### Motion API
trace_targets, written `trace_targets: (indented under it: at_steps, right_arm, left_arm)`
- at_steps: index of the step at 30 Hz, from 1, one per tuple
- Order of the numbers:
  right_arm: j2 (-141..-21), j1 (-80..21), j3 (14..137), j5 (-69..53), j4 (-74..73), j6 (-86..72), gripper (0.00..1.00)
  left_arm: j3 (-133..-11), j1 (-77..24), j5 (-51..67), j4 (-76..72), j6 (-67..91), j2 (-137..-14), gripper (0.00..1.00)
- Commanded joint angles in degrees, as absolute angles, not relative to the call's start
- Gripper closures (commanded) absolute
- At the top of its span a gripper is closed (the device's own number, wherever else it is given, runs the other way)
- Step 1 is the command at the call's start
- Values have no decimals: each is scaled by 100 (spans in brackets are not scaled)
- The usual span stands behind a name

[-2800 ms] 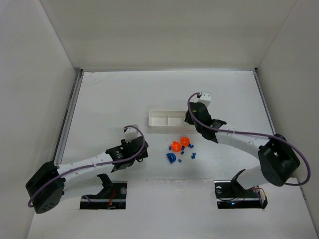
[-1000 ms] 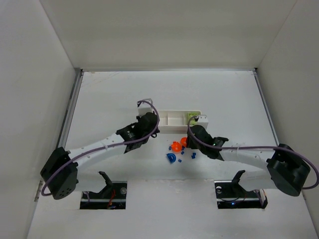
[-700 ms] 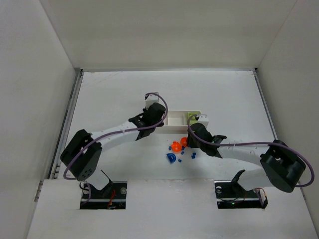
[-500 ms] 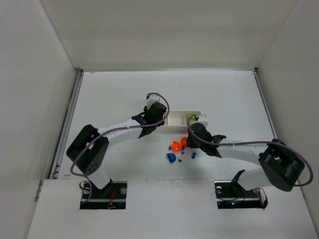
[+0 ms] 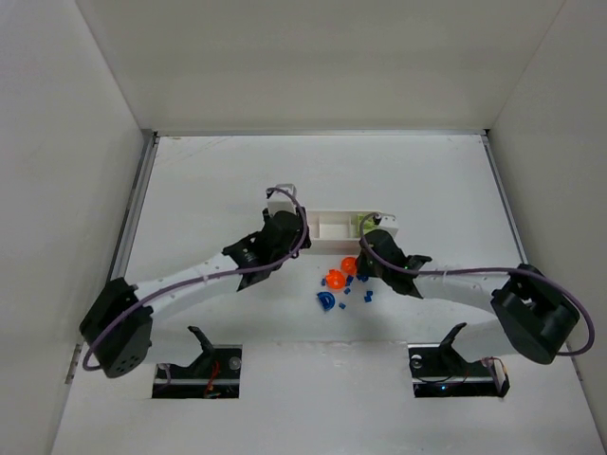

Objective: Sort the legos into containers by color

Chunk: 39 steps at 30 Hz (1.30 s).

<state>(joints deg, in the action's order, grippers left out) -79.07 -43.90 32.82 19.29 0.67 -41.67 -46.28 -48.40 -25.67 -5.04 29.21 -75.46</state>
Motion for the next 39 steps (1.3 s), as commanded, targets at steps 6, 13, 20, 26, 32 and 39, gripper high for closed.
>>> trace_targets:
  at_steps: [6, 13, 20, 26, 32, 39]
  right_arm:
    - [-7067, -4381, 3673, 2057, 44, -4070, 91]
    - [-7706, -4381, 4718, 1916, 175, -3745, 91]
    - [-8937, -4381, 5852, 1741, 343, -3568, 91]
    - [-9650, -4460, 6389, 1574, 343, -3603, 90]
    - [-9862, -4460, 6671, 1494, 352, -3621, 67]
    - [-9335, -4460, 6241, 1556, 439, -3568, 52]
  left_arm:
    - [-3526, -5374, -2707, -150, 3664, -6347, 57]
    - [-2831, -5663, -2470, 105, 4516, -5652, 58]
    - [-2593, -6533, -2566, -17, 5009, -5800, 58]
    - [-2593, -7035, -2584, -518, 5238, -6266, 56]
    - [-2794, -7360, -2751, -694, 5309, -6758, 55]
    - [-3181, -7677, -2953, -703, 5317, -7452, 46]
